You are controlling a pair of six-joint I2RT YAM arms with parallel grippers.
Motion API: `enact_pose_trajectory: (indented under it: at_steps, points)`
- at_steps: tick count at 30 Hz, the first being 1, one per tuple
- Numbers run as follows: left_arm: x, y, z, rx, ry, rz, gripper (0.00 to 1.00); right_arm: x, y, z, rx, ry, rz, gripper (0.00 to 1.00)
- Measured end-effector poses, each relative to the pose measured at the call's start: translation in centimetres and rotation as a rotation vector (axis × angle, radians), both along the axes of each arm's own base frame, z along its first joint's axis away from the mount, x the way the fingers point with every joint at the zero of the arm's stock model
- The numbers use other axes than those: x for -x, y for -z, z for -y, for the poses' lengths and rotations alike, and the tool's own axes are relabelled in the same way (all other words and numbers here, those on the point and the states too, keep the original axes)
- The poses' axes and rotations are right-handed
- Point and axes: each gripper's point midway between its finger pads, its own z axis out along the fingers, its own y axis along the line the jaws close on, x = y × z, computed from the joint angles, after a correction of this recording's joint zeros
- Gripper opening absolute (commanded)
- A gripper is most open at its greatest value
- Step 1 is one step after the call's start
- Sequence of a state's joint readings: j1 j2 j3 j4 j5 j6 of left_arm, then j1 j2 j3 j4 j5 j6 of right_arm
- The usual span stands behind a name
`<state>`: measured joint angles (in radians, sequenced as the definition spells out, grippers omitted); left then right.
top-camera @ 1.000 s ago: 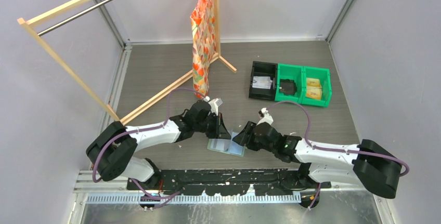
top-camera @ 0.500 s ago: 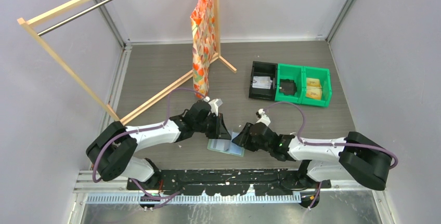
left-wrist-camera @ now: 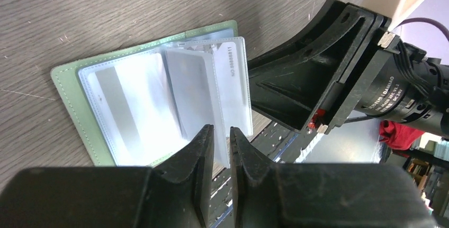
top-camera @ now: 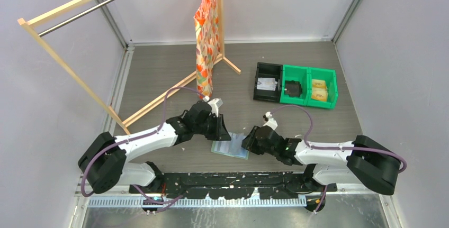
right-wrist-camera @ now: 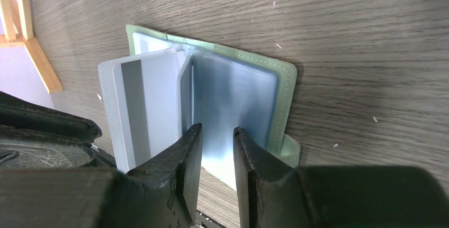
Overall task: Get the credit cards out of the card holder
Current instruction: Remove the credit card from the card holder.
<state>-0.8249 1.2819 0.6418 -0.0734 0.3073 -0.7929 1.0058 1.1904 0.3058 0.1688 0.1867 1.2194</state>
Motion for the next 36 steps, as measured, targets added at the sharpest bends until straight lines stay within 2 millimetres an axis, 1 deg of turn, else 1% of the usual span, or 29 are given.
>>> enact_pose_trajectory:
  at_steps: [5, 8, 10, 13, 14, 15, 17, 18, 20, 25, 27, 28, 30, 31, 33, 36]
  points:
    - [-0.1, 0.3, -0.4, -0.025, -0.005, 0.005, 0.16, 0.0, 0.0, 0.4, 0.004, 0.014, 0.002, 0.33]
    - [-0.3, 0.1, -0.8, -0.045, -0.03, 0.029, 0.17, 0.0, -0.1, 0.6, 0.007, 0.017, 0.004, 0.33]
    - [-0.3, -1.3, -1.0, -0.028, -0.042, 0.074, 0.18, 0.0, -0.2, 0.8, 0.005, 0.022, 0.006, 0.33]
    - [-0.4, -4.7, -1.0, 0.045, -0.055, 0.159, 0.19, 0.1, -0.3, 1.2, 0.003, 0.032, 0.01, 0.34]
    - [-0.3, -5.5, -1.0, 0.066, -0.053, 0.175, 0.19, 0.2, -0.2, 1.3, 0.005, 0.035, 0.011, 0.34]
    - [-0.2, -6.2, -0.8, 0.09, -0.046, 0.185, 0.19, 0.2, -0.2, 1.5, 0.007, 0.037, 0.012, 0.34]
    - [0.0, -6.7, -0.3, 0.119, -0.024, 0.185, 0.19, 0.2, -0.1, 1.6, 0.01, 0.038, 0.011, 0.34]
    - [0.2, -6.6, 0.1, 0.126, -0.005, 0.172, 0.19, 0.3, -0.1, 1.7, 0.012, 0.038, 0.011, 0.34]
    - [0.5, -5.7, 0.9, 0.118, 0.031, 0.133, 0.19, 0.3, 0.0, 1.7, 0.013, 0.038, 0.01, 0.34]
    - [1.3, -2.4, 2.4, 0.049, 0.104, 0.025, 0.19, 0.1, 0.1, 1.4, 0.01, 0.037, 0.01, 0.34]
    - [1.6, -1.5, 2.5, 0.023, 0.117, 0.008, 0.25, 0.1, 0.1, 1.3, 0.008, 0.036, 0.012, 0.34]
    - [1.8, -1.1, 2.5, 0.009, 0.126, 0.004, 0.31, 0.0, 0.1, 1.3, 0.006, 0.036, 0.012, 0.34]
    - [2.2, -0.6, 2.4, -0.019, 0.134, 0.005, 0.4, 0.0, 0.1, 1.3, 0.006, 0.036, 0.012, 0.34]
    - [2.5, -0.5, 2.4, -0.037, 0.138, 0.012, 0.42, 0.0, 0.1, 1.2, 0.006, 0.036, 0.013, 0.34]
    - [2.7, -0.5, 2.5, -0.073, 0.146, 0.041, 0.43, 0.0, 0.1, 1.3, 0.006, 0.036, 0.012, 0.34]
    - [2.8, -1.3, 3.2, -0.107, 0.159, 0.1, 0.44, 0.0, 0.1, 1.2, 0.007, 0.036, 0.012, 0.33]
